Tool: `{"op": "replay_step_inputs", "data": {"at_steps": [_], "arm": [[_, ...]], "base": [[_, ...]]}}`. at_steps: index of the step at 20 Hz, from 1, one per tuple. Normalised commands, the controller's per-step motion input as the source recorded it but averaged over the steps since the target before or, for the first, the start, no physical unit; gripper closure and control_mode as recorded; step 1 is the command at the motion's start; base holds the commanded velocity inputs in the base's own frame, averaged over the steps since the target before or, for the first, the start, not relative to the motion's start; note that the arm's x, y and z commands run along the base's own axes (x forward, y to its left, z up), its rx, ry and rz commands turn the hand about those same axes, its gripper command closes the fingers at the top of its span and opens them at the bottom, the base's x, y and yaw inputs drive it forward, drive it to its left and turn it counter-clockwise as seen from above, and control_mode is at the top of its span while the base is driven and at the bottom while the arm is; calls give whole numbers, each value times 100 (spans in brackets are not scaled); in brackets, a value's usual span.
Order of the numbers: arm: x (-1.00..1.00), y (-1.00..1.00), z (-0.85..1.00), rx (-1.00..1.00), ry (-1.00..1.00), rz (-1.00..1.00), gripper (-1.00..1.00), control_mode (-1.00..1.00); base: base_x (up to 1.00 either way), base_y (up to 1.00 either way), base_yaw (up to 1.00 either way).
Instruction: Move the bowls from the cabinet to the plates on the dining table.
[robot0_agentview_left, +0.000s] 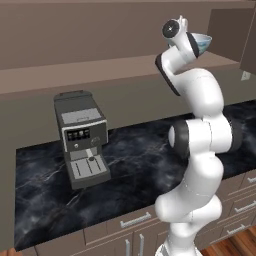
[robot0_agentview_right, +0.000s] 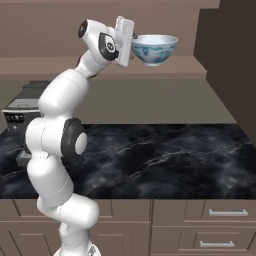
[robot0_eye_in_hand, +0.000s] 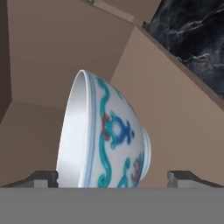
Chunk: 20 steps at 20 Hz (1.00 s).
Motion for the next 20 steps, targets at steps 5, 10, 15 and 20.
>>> {"op": "replay_step_inputs", "data": {"at_steps": [5,10,15,20], "arm": [[24,-6,-4,0,0,0,-100,-100],[24,-7,-4,0,0,0,-100,-100],[24,-6,-5,0,0,0,-100,-100],[26,-7,-5,0,0,0,-100,-100]], "base": [[0,0,0],[0,0,0],[0,0,0],[0,0,0]]}}
